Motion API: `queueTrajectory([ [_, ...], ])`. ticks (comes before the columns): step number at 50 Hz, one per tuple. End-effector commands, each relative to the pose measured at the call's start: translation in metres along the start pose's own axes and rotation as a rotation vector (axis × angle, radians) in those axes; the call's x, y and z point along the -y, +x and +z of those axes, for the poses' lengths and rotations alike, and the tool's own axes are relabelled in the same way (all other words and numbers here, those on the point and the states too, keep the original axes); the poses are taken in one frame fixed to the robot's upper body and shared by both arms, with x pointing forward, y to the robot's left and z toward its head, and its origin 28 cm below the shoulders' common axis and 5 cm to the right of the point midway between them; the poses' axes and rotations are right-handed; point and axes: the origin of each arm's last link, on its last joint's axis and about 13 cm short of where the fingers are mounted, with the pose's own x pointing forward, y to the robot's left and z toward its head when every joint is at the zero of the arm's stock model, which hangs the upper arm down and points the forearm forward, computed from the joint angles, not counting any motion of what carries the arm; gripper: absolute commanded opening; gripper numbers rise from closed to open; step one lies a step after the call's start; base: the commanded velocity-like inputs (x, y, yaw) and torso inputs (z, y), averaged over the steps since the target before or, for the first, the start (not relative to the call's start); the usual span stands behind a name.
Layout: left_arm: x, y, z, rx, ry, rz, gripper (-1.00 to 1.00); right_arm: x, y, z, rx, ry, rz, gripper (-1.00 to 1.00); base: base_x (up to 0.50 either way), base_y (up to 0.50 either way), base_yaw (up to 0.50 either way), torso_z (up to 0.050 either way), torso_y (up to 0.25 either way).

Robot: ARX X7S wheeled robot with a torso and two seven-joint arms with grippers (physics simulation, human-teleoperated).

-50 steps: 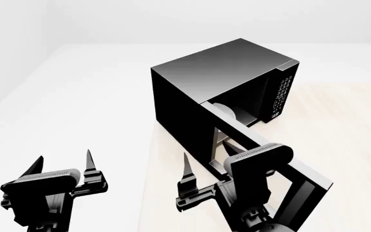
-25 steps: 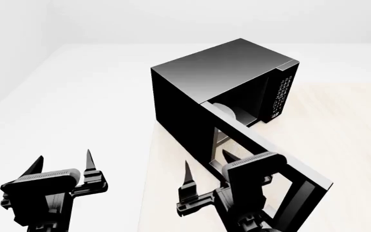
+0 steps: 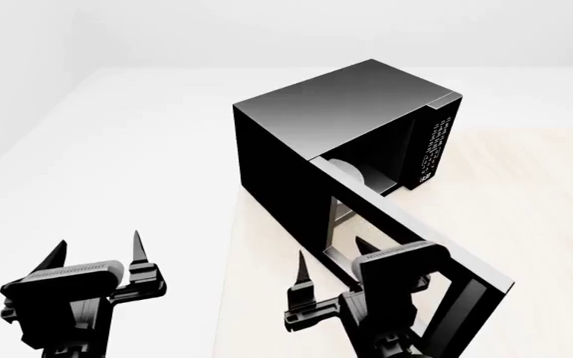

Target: Close the microwave.

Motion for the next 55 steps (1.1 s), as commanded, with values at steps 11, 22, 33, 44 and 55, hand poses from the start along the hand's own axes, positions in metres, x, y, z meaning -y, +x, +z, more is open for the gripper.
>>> queueTrajectory([
  [11, 0.000, 0.000, 0.000, 0.001, -0.002, 0.002, 1.00, 0.010, 0.004, -0.008, -0.023, -0.007, -0.069, 1.00, 0.00, 0.00, 0.00, 0.000, 0.000],
  [22, 0.000, 0.000, 0.001, 0.002, -0.002, 0.003, 1.00, 0.017, 0.010, -0.014, -0.043, -0.009, -0.129, 1.00, 0.00, 0.00, 0.00, 0.000, 0.000],
  [33, 0.000, 0.000, 0.001, 0.002, -0.004, 0.002, 1.00, 0.021, 0.014, -0.018, -0.063, -0.009, -0.153, 1.00, 0.00, 0.00, 0.00, 0.000, 0.000],
  [44, 0.000, 0.001, 0.001, 0.002, -0.006, 0.001, 1.00, 0.026, 0.019, -0.019, -0.068, -0.023, -0.178, 1.00, 0.00, 0.00, 0.00, 0.000, 0.000],
  [55, -0.001, 0.000, 0.002, 0.002, -0.004, 0.003, 1.00, 0.032, 0.020, -0.018, -0.068, -0.035, -0.204, 1.00, 0.00, 0.00, 0.00, 0.000, 0.000],
])
